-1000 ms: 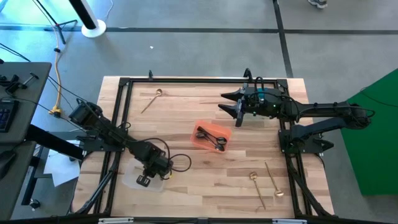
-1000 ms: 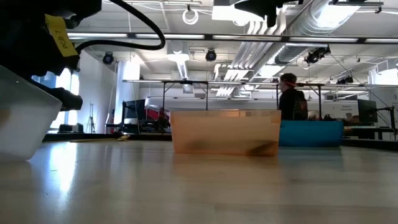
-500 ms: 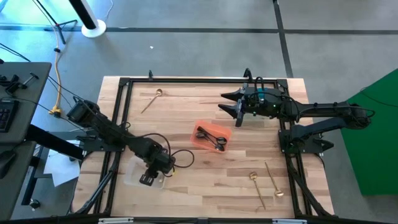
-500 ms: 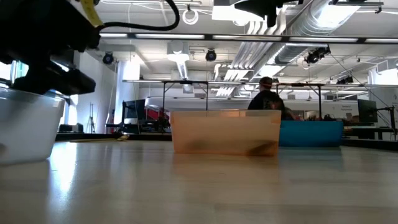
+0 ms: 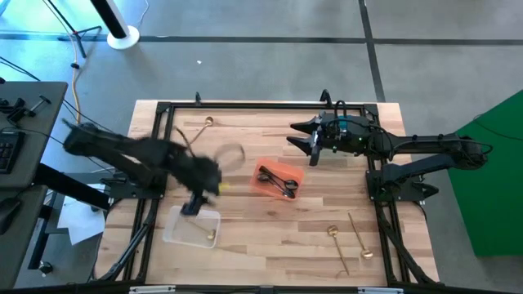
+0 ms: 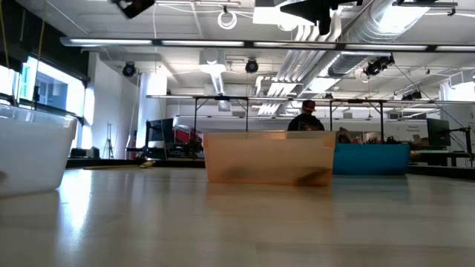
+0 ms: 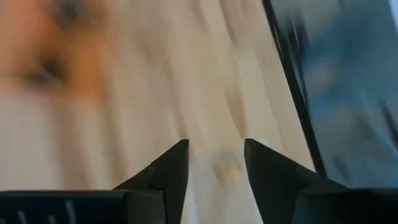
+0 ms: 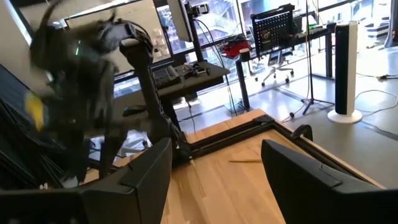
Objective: Sort silverware by color (type)
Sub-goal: Put the bottom right golden spoon into the white bin
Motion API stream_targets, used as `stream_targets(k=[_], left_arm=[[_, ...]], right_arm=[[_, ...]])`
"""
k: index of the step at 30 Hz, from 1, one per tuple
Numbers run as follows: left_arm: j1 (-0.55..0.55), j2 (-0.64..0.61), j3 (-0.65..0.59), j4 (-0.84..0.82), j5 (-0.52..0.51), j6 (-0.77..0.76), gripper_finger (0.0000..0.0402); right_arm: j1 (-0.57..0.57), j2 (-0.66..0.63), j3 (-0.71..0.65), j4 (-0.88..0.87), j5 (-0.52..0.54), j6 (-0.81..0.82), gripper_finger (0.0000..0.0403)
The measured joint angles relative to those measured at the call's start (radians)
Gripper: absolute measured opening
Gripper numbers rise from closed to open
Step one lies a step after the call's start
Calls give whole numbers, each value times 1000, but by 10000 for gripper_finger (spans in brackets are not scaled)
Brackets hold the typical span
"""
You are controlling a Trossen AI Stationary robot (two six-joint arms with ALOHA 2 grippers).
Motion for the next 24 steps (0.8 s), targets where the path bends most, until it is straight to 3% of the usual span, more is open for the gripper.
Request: stream_targets(k=[4, 12, 17, 24], left_arm=[[147, -95, 1, 254, -115, 1, 138], [389, -119, -4, 622, -74, 105, 128], [429, -114, -121, 899, 36, 52, 123], [430, -114, -318, 1126, 15, -59, 122]], right_arm=[[0, 0, 0, 0, 0, 0, 234], [0, 0, 0, 36, -9, -23, 234], [0, 0, 0, 94, -69, -31, 234], [0, 0, 0, 97, -85, -86, 234]])
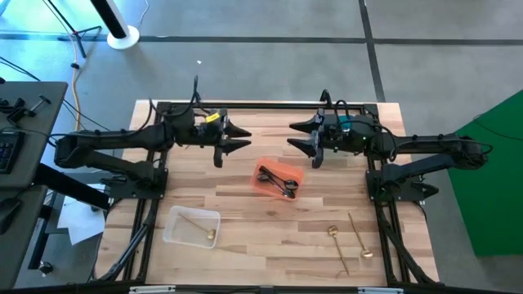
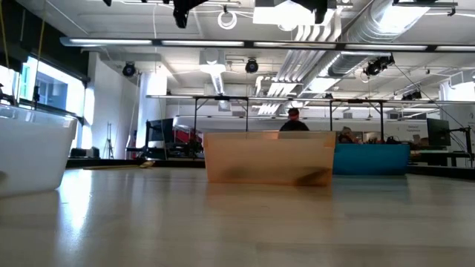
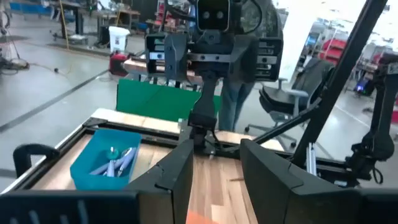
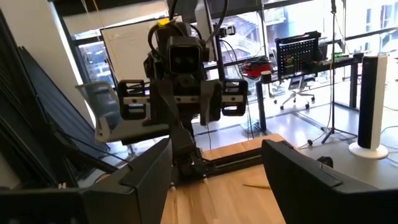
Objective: Sort silverware by color (type)
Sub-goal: Put the bottom right golden spoon into the white bin
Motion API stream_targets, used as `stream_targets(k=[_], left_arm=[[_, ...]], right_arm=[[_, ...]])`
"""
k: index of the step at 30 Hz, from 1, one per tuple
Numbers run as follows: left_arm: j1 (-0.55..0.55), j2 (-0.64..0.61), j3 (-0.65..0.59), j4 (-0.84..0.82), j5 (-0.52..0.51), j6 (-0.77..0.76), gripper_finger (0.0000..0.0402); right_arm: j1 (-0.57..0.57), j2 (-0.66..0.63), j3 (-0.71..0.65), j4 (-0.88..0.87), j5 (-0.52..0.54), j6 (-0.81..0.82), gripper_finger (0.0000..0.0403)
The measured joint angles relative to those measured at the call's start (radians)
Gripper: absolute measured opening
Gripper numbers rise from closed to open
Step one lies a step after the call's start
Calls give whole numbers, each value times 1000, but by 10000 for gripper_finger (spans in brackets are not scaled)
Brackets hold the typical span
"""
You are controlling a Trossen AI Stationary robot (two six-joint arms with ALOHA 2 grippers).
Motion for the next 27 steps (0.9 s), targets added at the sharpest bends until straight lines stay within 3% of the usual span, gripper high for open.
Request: stream_targets(k=[7, 27], left_arm=[[0, -1, -18, 83, -1, 1, 122], [0, -1, -18, 79, -3, 41, 122]], right_arm=[[0, 0, 0, 0, -2, 3, 234], [0, 0, 0, 0, -2, 2, 234]])
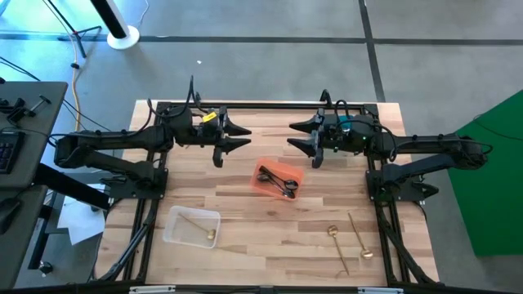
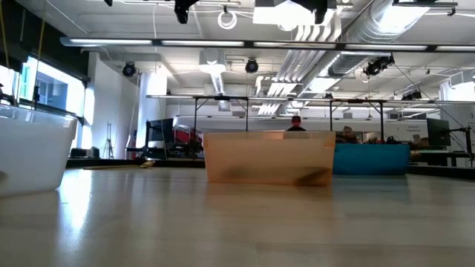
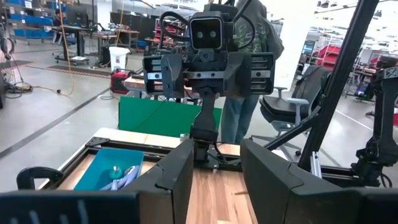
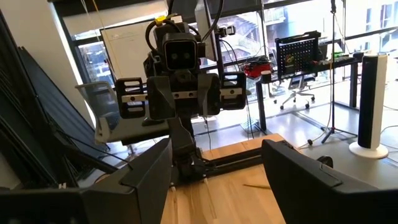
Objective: Sort silverware by color (type)
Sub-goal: Put the bottom right golden spoon into the white bin
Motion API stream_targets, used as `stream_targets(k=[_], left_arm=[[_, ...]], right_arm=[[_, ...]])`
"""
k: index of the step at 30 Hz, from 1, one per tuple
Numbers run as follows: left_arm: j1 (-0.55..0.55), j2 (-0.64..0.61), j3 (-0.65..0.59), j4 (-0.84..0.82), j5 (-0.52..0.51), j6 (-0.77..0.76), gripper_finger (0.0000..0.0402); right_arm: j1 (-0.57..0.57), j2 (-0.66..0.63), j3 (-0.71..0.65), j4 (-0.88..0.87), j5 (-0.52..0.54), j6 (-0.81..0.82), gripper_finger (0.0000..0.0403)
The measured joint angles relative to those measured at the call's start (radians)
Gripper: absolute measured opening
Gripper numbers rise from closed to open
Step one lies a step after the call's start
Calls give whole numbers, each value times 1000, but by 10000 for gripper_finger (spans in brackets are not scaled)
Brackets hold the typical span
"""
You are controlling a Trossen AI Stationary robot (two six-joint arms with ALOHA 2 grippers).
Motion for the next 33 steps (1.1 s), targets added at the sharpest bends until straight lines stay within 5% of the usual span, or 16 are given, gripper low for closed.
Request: stream_targets(k=[11, 19, 27, 33], left_arm=[[0, 0, 0, -6, 0, 8, 122], [0, 0, 0, -5, -1, 9, 122], [0, 0, 0, 0, -2, 9, 122], [0, 0, 0, 0, -3, 9, 122]], right_arm=[[0, 0, 0, -33, 0, 88, 234], [29, 0, 0, -523, -250, 503, 234], [293, 0, 0, -1121, -258, 850, 234], [519, 7, -54, -1196, -270, 1216, 234]])
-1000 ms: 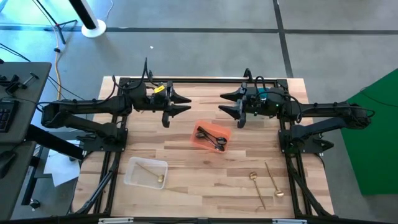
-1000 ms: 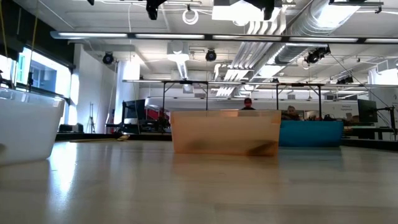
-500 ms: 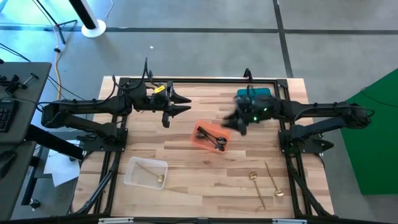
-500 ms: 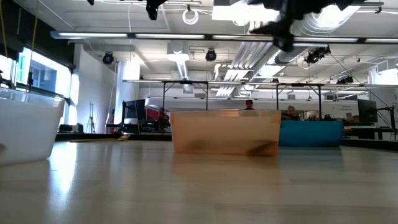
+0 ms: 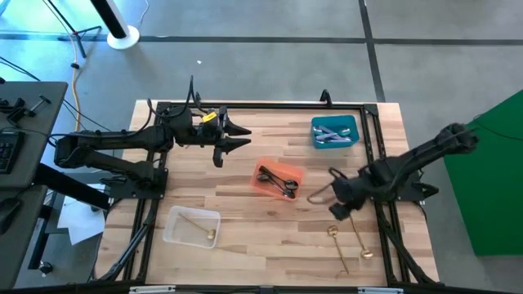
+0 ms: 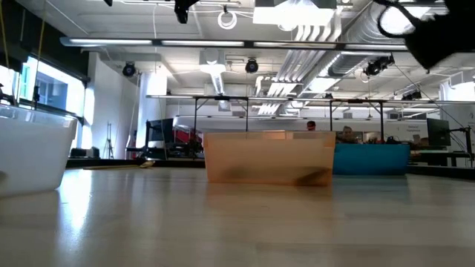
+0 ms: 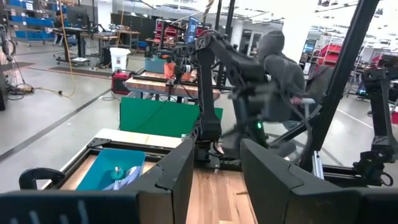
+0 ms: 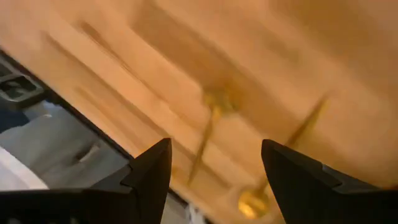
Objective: Sort silverware by color (type)
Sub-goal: Put the bottom right golden spoon into the white bin
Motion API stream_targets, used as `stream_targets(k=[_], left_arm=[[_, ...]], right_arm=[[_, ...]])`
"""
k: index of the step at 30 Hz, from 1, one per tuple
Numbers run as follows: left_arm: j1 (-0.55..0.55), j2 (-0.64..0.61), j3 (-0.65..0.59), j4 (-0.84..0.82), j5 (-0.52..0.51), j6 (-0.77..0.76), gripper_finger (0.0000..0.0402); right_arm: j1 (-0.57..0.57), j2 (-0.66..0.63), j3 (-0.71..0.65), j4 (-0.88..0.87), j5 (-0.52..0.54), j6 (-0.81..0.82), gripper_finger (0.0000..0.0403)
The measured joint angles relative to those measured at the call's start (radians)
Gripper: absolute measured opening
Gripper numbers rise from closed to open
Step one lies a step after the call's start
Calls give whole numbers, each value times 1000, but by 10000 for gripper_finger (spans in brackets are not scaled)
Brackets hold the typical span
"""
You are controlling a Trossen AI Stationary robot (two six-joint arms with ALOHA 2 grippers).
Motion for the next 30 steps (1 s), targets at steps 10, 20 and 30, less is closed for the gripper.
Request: stream_targets(k=[10, 20, 30], left_arm=[[0, 0, 0, 0, 0, 0, 122], [0, 0, 0, 0, 0, 0, 122], [0, 0, 0, 0, 0, 0, 122]], right_arm=[[188, 1, -299, 281, -160, 469, 234], [238, 111, -311, 305, -170, 517, 212], [240, 271, -307, 377, -229, 511, 155]])
